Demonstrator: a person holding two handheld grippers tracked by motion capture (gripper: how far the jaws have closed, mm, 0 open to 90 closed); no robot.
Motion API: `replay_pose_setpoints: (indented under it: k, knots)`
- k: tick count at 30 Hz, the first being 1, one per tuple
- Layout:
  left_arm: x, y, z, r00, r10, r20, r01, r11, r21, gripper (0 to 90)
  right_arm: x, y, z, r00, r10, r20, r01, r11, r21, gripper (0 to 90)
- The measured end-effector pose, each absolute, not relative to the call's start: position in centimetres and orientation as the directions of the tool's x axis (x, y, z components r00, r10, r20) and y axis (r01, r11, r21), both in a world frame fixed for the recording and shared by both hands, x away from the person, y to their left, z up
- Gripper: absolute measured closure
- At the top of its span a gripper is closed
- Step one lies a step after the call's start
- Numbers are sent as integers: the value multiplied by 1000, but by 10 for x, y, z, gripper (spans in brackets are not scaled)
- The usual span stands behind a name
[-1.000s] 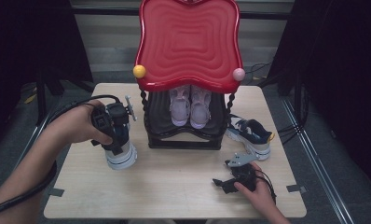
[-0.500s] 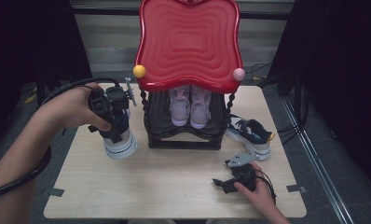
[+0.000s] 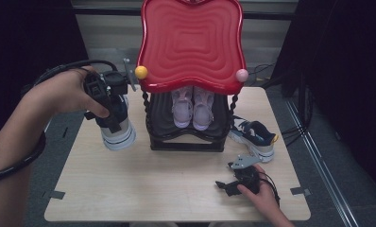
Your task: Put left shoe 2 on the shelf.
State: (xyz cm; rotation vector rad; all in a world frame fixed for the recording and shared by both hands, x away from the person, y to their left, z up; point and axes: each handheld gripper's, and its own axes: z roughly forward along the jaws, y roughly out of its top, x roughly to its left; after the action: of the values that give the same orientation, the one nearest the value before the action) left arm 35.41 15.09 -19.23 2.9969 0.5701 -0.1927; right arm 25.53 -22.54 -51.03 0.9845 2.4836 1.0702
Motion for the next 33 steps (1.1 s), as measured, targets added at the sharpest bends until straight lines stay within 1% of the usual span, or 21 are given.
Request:
replay_pose_setpoints:
  k: [3, 5, 9, 12, 13, 23, 24, 26, 33]
  knots:
    - [356, 150, -185, 926, 351, -141, 361, -931, 52, 740, 255, -225, -510, -735, 677, 27, 485, 497, 720, 117]
    - [357, 149, -180, 922, 360, -142, 371, -927, 60, 740, 255, -225, -510, -735, 677, 27, 484, 498, 720, 117]
    - [359, 148, -169, 927, 352, -128, 361, -932, 46, 741, 255, -225, -510, -735, 678, 26, 484, 498, 720, 117]
    - [359, 146, -162, 923, 364, -125, 373, -926, 55, 740, 255, -225, -510, -735, 678, 26, 484, 498, 720, 117]
    - [360, 146, -160, 927, 354, -121, 363, -930, 53, 740, 255, -225, -510, -735, 678, 27, 485, 497, 719, 117]
    - [358, 138, -136, 939, 333, -83, 337, -941, 40, 740, 255, -225, -511, -735, 677, 28, 484, 496, 721, 117]
    - [357, 137, -133, 936, 343, -79, 347, -937, 48, 740, 255, -225, -510, -735, 678, 27, 484, 496, 721, 117]
    - [358, 135, -127, 942, 329, -66, 332, -942, 41, 740, 255, -225, -510, -735, 678, 27, 484, 496, 721, 117]
    - [358, 128, -109, 946, 323, -28, 324, -945, 51, 741, 255, -225, -511, -735, 677, 28, 484, 496, 721, 117]
